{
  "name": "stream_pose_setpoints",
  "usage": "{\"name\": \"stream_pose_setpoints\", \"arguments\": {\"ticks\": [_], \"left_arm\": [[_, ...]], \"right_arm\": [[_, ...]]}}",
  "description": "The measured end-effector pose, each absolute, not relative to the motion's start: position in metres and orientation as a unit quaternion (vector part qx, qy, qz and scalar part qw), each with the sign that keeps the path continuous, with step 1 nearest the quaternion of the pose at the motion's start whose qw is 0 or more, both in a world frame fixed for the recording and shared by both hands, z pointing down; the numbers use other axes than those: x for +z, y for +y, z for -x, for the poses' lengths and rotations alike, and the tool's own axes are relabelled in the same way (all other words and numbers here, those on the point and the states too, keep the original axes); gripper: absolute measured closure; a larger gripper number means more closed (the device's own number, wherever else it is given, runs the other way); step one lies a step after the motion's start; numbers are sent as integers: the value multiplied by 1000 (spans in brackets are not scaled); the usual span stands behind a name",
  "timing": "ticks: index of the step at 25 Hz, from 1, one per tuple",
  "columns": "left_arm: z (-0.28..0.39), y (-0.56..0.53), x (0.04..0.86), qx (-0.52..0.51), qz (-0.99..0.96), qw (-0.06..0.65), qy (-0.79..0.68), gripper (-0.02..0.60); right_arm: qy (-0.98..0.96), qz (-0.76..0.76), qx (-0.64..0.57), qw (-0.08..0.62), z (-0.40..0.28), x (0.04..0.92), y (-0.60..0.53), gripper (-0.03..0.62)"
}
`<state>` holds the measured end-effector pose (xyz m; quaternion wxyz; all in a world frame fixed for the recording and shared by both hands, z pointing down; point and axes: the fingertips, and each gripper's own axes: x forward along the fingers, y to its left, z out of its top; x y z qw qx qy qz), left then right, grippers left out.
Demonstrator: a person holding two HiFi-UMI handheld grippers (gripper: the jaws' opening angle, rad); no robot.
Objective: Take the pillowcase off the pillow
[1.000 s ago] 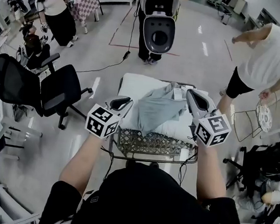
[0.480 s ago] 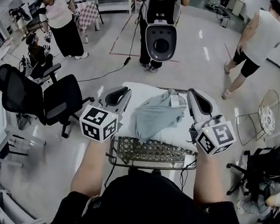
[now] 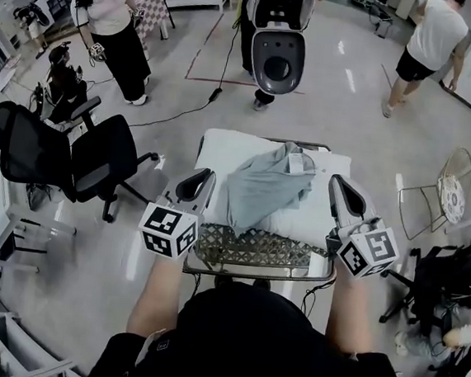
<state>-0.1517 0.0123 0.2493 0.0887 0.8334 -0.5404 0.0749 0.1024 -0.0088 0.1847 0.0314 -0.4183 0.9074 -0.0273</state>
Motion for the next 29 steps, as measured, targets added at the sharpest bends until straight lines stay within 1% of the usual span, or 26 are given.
{"name": "stream_pose_setpoints", "arguments": {"ticks": [7, 13, 29], "left_arm": [[157, 5, 259, 83, -825, 93, -551, 549], [152, -1, 250, 90, -827, 79, -550, 552], [143, -9, 245, 103, -827, 73, -548, 554]], "right_arm": [[915, 403, -5, 8, -93, 186, -13, 586], [920, 392, -2, 12, -87, 182, -20, 586], [924, 382, -13, 14, -91, 192, -28, 588]]}}
